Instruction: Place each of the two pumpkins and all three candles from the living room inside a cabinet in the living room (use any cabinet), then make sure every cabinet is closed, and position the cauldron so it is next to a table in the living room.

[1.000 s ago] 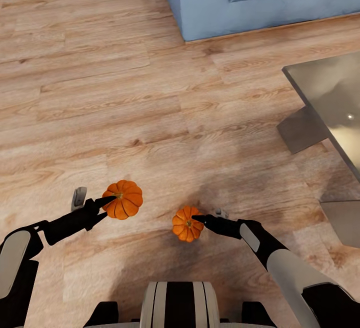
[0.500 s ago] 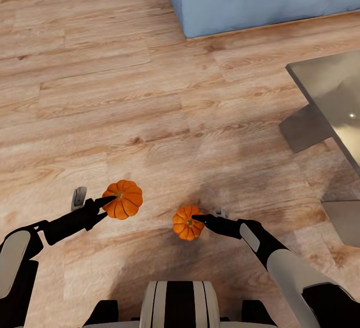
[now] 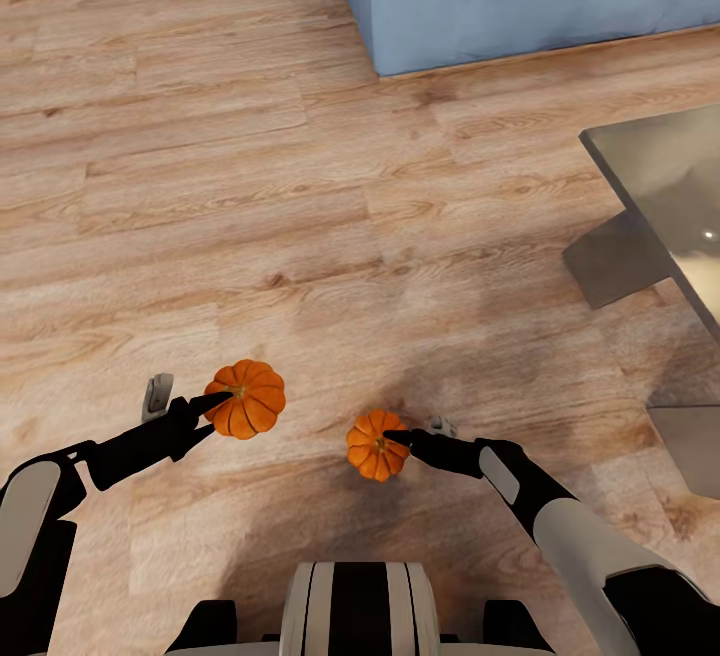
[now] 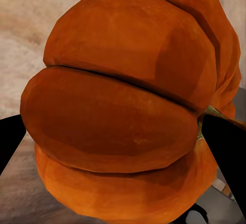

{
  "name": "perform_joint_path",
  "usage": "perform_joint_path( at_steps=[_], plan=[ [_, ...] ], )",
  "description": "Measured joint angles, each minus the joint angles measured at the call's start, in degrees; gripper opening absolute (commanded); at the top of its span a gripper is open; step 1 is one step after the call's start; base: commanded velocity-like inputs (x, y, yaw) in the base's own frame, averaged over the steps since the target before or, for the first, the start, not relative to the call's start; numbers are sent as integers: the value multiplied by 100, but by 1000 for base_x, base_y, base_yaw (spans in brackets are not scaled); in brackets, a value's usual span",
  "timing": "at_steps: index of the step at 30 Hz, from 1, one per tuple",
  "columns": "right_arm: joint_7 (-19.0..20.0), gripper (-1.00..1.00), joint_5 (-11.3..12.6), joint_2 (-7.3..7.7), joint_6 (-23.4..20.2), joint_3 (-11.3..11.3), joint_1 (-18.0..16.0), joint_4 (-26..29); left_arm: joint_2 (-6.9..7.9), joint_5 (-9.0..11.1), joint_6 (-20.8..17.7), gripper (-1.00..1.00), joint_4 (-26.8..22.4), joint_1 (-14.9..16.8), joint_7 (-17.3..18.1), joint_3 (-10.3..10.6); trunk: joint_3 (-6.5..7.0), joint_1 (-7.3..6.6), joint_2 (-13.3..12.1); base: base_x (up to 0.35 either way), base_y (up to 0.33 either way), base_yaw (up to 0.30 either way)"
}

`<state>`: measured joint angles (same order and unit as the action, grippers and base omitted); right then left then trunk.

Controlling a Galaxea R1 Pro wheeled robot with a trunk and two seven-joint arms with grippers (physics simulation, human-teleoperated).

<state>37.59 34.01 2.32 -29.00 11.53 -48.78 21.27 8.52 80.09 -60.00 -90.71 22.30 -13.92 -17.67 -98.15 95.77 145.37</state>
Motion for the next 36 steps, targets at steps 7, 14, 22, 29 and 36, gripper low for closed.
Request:
perform_joint_path(
  at_steps=[7,14,22,29,36],
  plan=[
    [27,-100,-161,-1,-26,-1,-1,6,0,-2,0,-100,-7,-3,-1,0,0,-1,0,0,0,3],
    [31,-100,-190,5,-29,-8,-1,9,-3,-1,0,-100,-8,1,-1,0,0,-1,0,0,0,0],
    [23,-100,-223,6,-15,-8,0,34,0,3,0,-100,-124,-74,132,122,0,0,0,0,0,0],
    [5,-100,-244,5,0,-12,0,45,0,-33,26,-100,-139,-155,158,165,132,-16,-8,0,0,0],
    [10,-100,-246,5,5,-12,0,51,0,-34,33,-100,-140,-170,153,167,287,-34,-17,0,0,0]
  ],
)
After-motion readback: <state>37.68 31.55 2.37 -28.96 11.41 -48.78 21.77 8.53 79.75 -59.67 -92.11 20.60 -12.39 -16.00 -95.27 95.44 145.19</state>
